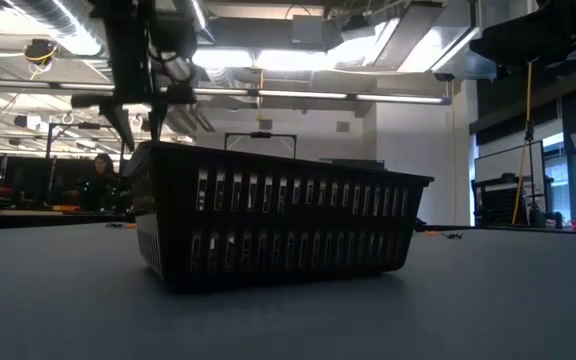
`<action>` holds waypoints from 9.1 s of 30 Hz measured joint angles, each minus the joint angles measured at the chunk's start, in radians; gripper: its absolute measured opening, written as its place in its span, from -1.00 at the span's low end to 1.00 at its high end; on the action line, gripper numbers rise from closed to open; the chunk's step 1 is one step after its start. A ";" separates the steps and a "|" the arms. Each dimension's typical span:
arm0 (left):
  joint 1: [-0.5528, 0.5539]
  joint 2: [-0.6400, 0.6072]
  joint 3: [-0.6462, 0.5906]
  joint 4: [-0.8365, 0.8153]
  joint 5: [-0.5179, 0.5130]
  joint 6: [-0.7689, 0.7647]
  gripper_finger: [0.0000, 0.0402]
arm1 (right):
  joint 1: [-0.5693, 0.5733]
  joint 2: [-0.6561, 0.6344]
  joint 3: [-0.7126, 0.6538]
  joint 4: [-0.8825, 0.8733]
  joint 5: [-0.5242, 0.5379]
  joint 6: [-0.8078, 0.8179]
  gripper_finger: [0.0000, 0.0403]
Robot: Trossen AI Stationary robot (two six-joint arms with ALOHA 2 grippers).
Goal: Sort Halloween decoration
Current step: Put the black spider toy into the bottom black bin
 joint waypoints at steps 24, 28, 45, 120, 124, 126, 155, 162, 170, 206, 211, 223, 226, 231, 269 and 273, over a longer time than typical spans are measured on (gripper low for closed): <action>0.073 0.003 -0.408 0.465 -0.094 0.020 -0.13 | 0.000 0.000 0.000 0.000 0.000 0.000 -0.37; 0.073 0.003 -0.446 0.493 -0.101 -0.083 -0.13 | 0.000 0.000 0.000 0.000 0.000 0.000 -0.37; 0.202 0.066 -0.513 0.635 -0.023 -0.016 -0.13 | 0.000 0.000 0.000 0.000 0.000 0.000 -0.37; 0.019 0.100 -0.499 0.653 0.080 -0.054 -0.15 | 0.000 0.000 0.000 0.000 0.000 0.000 -0.37; 0.034 0.144 -0.495 0.666 0.079 -0.055 -0.01 | 0.000 0.000 0.000 0.000 0.000 0.000 -0.37; 0.037 0.152 -0.494 0.666 0.078 -0.055 0.02 | 0.000 0.000 0.000 0.000 0.000 0.000 -0.37; -0.003 0.138 -0.503 0.612 0.072 -0.165 -0.99 | 0.000 0.000 0.000 0.000 0.000 0.000 -0.37; -0.050 0.092 -0.458 0.512 0.122 -0.164 -1.00 | 0.000 0.000 0.000 0.000 0.000 0.000 -0.37; -0.126 0.089 -0.306 0.303 0.067 -0.176 -1.00 | 0.000 0.000 0.000 0.000 0.000 0.000 -0.37; -0.112 0.417 -0.163 0.545 0.244 -0.059 -0.26 | 0.000 0.000 0.000 -0.005 0.000 0.000 -0.37; -0.121 0.414 -0.163 0.529 0.229 -0.059 -0.25 | 0.000 0.000 0.000 -0.004 0.000 0.000 -0.37; -0.170 0.416 -0.045 0.308 0.173 -0.062 -0.25 | 0.000 0.000 0.000 -0.003 0.000 0.000 -0.37; -0.199 0.416 -0.032 0.298 0.142 -0.062 -0.25 | 0.000 0.000 0.000 -0.004 0.000 0.000 -0.37; -0.216 0.417 -0.037 0.289 0.134 -0.062 -0.25 | 0.000 0.000 0.000 -0.004 0.000 0.000 -0.37; -0.161 0.446 -0.127 0.378 0.170 0.044 0.30 | 0.000 0.000 0.000 -0.004 0.000 0.000 -0.37; -0.161 0.447 -0.128 0.379 0.167 0.042 0.08 | 0.000 0.000 0.000 -0.004 0.000 0.000 -0.37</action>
